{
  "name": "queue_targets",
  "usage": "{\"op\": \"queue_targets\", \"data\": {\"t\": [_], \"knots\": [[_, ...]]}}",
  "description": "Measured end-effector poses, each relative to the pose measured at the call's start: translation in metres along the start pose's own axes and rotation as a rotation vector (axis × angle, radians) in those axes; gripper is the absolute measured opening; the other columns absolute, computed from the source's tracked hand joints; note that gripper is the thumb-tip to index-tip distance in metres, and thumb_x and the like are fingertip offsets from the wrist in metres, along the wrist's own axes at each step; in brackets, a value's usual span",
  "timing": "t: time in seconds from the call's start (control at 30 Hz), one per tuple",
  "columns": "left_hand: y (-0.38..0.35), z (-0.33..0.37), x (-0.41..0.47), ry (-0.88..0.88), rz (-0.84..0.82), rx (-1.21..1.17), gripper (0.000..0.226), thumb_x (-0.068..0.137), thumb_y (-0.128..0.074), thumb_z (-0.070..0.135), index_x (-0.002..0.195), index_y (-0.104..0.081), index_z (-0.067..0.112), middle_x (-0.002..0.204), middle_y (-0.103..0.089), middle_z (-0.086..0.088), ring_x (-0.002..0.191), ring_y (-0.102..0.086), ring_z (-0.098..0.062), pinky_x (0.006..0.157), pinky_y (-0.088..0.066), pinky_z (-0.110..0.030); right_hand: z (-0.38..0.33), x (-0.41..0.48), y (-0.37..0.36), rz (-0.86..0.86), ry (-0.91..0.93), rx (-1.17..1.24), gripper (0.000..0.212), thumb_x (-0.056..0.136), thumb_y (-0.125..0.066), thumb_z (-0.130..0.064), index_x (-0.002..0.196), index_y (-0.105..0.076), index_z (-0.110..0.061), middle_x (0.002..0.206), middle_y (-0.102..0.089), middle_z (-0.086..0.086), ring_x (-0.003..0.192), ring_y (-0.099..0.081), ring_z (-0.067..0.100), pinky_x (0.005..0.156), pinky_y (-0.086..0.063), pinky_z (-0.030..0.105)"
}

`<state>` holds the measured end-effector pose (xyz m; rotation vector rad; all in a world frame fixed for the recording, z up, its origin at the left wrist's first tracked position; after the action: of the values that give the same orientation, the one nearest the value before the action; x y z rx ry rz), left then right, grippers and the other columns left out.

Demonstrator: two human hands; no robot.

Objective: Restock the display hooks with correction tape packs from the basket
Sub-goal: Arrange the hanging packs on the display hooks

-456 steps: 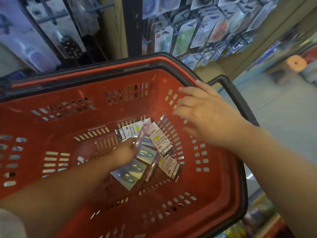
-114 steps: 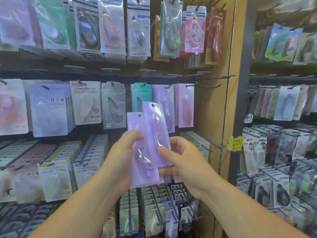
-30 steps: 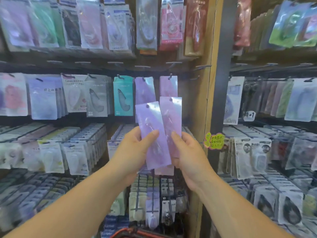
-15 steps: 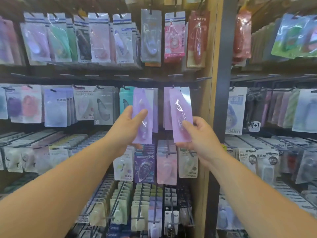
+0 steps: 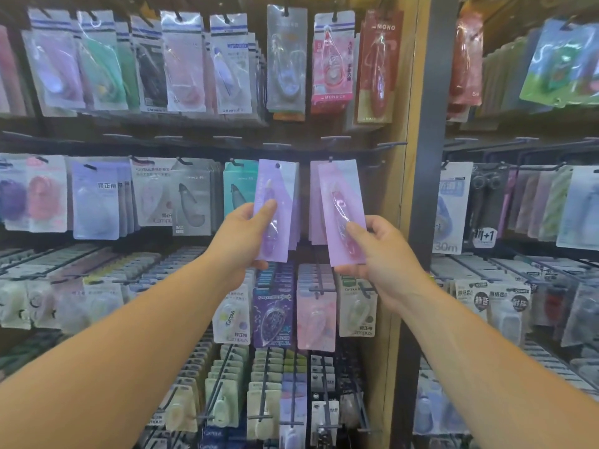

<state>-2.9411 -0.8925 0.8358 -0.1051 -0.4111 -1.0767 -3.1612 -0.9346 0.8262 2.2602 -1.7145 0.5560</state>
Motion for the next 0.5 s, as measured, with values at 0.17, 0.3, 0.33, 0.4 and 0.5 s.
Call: {"op": "queue_targets", "data": {"t": [0.17,0.3,0.33,0.4,0.5], "knots": [[-0.003,-0.001,0.002,0.013,0.021,0.014,0.044,0.102,-0.049,0.066,0.115,-0.069,0.029,0.119,-0.073,-0.007,0.108,-0.070,-0.036,0.059,-0.053,-0.035,0.000,0.001,0.000,-0.006,0.010,0.005,0.016,0.104,-0.058,-0.026,0.117,-0.061,-0.017,0.114,-0.068,0.003,0.099,-0.071,0.021,0.065,-0.062,0.032],[-0.007,0.003,0.006,0.027,0.060,0.007,0.044,0.106,-0.048,0.060,0.102,-0.065,0.019,0.099,-0.065,-0.004,0.084,-0.058,-0.026,0.063,-0.049,-0.036,0.000,0.003,0.000,-0.008,0.013,-0.011,0.020,0.104,-0.059,-0.028,0.121,-0.059,-0.018,0.117,-0.067,0.004,0.103,-0.071,0.021,0.067,-0.063,0.034],[-0.007,0.003,0.008,0.030,0.066,0.010,0.044,0.106,-0.048,0.059,0.101,-0.064,0.019,0.097,-0.062,-0.003,0.082,-0.055,-0.025,0.064,-0.049,-0.036,-0.001,0.004,0.000,-0.011,0.015,-0.020,0.021,0.104,-0.059,-0.029,0.122,-0.059,-0.019,0.118,-0.067,0.003,0.104,-0.070,0.022,0.068,-0.064,0.035],[-0.010,0.002,0.011,0.047,0.058,0.008,0.045,0.106,-0.048,0.058,0.109,-0.066,0.017,0.099,-0.063,-0.005,0.084,-0.057,-0.025,0.068,-0.052,-0.038,-0.003,0.006,-0.001,-0.012,0.020,-0.031,0.022,0.104,-0.059,-0.029,0.123,-0.058,-0.019,0.119,-0.066,0.003,0.105,-0.069,0.021,0.070,-0.064,0.036],[-0.013,-0.001,0.011,0.080,0.057,0.029,0.045,0.106,-0.048,0.057,0.117,-0.063,0.015,0.109,-0.061,0.000,0.096,-0.061,-0.024,0.078,-0.062,-0.042,-0.007,0.009,-0.004,-0.004,0.035,-0.019,0.020,0.105,-0.057,-0.027,0.122,-0.059,-0.016,0.114,-0.066,0.002,0.098,-0.070,0.017,0.067,-0.064,0.033]]}}
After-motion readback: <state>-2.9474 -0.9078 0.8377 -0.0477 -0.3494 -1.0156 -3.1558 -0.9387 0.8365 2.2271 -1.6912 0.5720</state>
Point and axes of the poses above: each hand's wrist, its own x-axis towards the middle knuckle, its own y-axis out of the back of the hand, z = x × y, the point moved 3 cm from there along x, towards the middle knuckle
